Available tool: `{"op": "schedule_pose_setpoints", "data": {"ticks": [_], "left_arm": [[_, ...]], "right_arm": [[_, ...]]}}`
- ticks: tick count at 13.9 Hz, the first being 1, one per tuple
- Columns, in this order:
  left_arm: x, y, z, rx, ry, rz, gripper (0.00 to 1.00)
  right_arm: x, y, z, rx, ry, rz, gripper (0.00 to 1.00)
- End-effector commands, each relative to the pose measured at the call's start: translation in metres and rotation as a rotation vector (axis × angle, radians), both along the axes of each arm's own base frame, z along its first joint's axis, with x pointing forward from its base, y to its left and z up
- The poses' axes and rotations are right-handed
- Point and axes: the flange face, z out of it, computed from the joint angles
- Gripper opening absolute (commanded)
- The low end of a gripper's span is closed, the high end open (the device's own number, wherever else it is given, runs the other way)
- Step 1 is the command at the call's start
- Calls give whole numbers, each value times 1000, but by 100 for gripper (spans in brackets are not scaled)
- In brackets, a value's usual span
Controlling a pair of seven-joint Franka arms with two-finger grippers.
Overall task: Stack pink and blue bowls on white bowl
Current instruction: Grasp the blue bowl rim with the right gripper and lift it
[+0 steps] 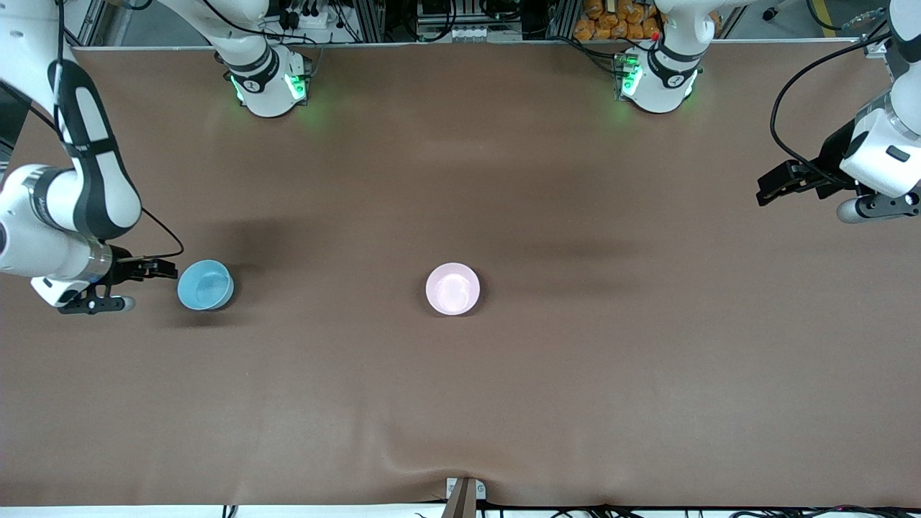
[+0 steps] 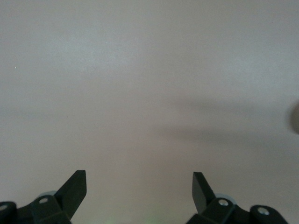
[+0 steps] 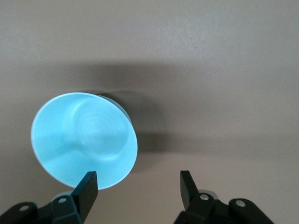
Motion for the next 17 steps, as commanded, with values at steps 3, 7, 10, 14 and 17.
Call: {"op": "schedule_pose_setpoints", "data": {"ticks": [3,7,10,14,17], "left_arm": [[-6,3,4,-16,-8,-24,100],[-6,4,4,-16,-8,-22,100],[-6,4,4,-16,-8,-22,100],[-5,5,3,-17,-6,-21,100],[-4,7,4,-17,-9,-18,100]], "right_arm": [[0,-2,-16,52,-24,-25,58],[4,2,-33,54,-42,-26,38],[4,2,-38,56,-36,-26,31],[3,-2,-44,57,-40,-26,17],[4,0,-43,57,-38,-30,0]]}}
